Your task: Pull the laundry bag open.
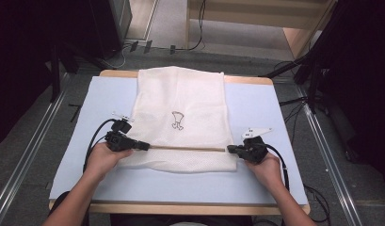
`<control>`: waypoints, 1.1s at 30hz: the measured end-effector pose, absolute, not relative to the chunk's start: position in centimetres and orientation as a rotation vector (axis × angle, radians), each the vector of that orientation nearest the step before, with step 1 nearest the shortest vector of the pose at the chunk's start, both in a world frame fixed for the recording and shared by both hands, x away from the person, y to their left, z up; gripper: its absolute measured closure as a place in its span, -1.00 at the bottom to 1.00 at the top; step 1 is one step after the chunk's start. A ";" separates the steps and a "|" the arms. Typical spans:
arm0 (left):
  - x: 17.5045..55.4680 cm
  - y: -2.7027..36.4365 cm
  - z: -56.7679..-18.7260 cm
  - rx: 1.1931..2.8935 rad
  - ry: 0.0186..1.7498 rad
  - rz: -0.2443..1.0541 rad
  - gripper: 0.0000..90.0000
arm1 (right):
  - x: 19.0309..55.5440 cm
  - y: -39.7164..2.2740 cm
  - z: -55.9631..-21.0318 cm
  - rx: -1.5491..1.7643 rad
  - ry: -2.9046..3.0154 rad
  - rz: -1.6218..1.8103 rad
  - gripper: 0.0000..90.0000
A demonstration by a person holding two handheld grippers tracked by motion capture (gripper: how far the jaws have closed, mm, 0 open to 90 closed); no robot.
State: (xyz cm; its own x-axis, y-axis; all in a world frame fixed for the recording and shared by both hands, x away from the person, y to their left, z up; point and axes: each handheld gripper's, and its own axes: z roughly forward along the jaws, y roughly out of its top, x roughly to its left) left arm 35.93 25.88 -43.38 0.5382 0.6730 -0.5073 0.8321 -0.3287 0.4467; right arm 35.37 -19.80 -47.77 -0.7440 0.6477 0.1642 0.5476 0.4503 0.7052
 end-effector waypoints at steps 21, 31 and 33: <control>34.1 34.1 -43.2 1.996 1.416 -0.057 0.97 | 36.0 -19.9 -47.5 1.086 2.617 1.164 1.00; 33.9 33.5 -43.6 2.016 1.373 -0.048 0.91 | 36.7 -19.9 -47.2 1.116 2.665 1.167 0.93; 34.0 33.3 -43.5 2.012 1.349 -0.044 0.73 | 36.7 -19.7 -46.8 1.117 2.665 1.165 0.79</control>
State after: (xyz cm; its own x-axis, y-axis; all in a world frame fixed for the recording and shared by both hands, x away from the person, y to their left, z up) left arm 34.04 33.31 -43.49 0.4561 0.7984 -0.3931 0.8222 -0.2090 0.5294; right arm 36.69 -19.65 -46.82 -0.7428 0.6227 0.2459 0.6033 0.4634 0.6491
